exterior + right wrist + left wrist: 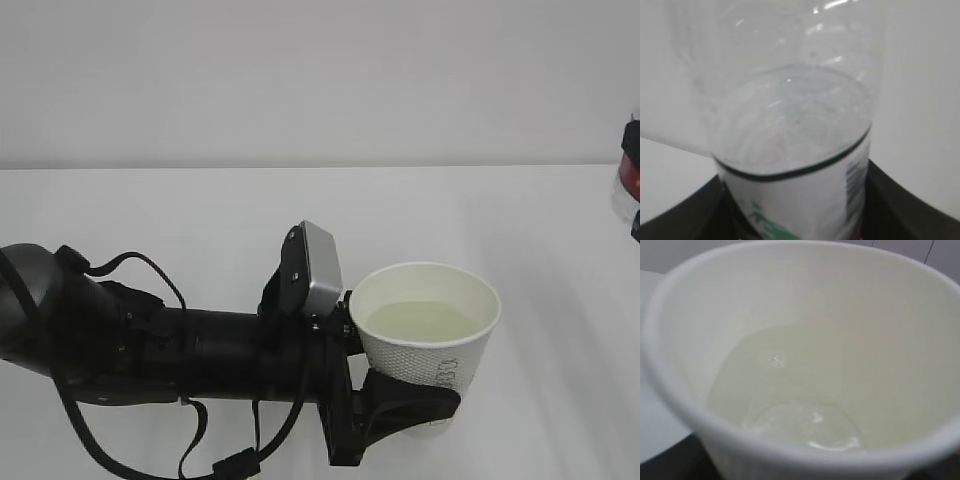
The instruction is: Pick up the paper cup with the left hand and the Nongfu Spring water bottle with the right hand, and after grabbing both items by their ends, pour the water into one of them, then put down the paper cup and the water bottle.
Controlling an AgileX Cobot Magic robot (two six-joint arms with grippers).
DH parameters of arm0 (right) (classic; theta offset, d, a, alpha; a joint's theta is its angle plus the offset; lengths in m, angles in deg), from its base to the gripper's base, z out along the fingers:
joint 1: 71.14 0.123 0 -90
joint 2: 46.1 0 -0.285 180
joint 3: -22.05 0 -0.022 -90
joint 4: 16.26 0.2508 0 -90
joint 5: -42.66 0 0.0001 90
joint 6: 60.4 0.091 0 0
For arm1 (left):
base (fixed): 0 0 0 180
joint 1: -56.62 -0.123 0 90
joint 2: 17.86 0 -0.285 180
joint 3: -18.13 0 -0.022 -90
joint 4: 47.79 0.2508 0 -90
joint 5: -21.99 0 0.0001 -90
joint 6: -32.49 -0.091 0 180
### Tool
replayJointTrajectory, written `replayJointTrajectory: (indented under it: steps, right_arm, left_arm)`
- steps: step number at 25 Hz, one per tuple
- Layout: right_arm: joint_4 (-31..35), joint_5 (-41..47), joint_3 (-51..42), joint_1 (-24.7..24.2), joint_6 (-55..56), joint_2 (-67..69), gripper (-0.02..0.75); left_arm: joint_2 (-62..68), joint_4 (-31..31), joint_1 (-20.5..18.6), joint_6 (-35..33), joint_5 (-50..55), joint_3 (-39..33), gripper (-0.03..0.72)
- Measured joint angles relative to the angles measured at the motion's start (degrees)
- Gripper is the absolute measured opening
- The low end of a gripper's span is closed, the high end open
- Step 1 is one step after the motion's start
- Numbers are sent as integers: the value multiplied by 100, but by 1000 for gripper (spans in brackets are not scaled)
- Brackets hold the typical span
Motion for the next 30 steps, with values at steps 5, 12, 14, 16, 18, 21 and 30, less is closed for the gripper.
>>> replayJointTrajectory:
  steps: [5, 12, 14, 16, 18, 21, 30]
  right_arm:
    - [0, -140, 0, 0, 541, 229, 454]
    - [0, -252, 0, 0, 994, 418, 454]
    - [0, -286, 0, 0, 1029, 478, 454]
    - [-66, -286, 0, 0, 1044, 568, 454]
    - [-126, -286, 0, 0, 1067, 699, 454]
    - [-150, -432, 0, 0, 1067, 1014, 454]
    - [-158, -1320, 0, 0, 1429, 1947, 454]
  left_arm:
    - [0, -118, 0, 0, -10, 0, 519]
    - [10, -393, 0, 0, -10, 0, 519]
    - [10, -574, 0, 0, -10, 0, 519]
    - [10, -654, 0, 0, -10, 0, 519]
    - [10, -665, 0, 0, -10, 0, 519]
    - [10, -692, 0, 0, -10, 0, 519]
    - [10, -855, -125, 0, -10, 0, 517]
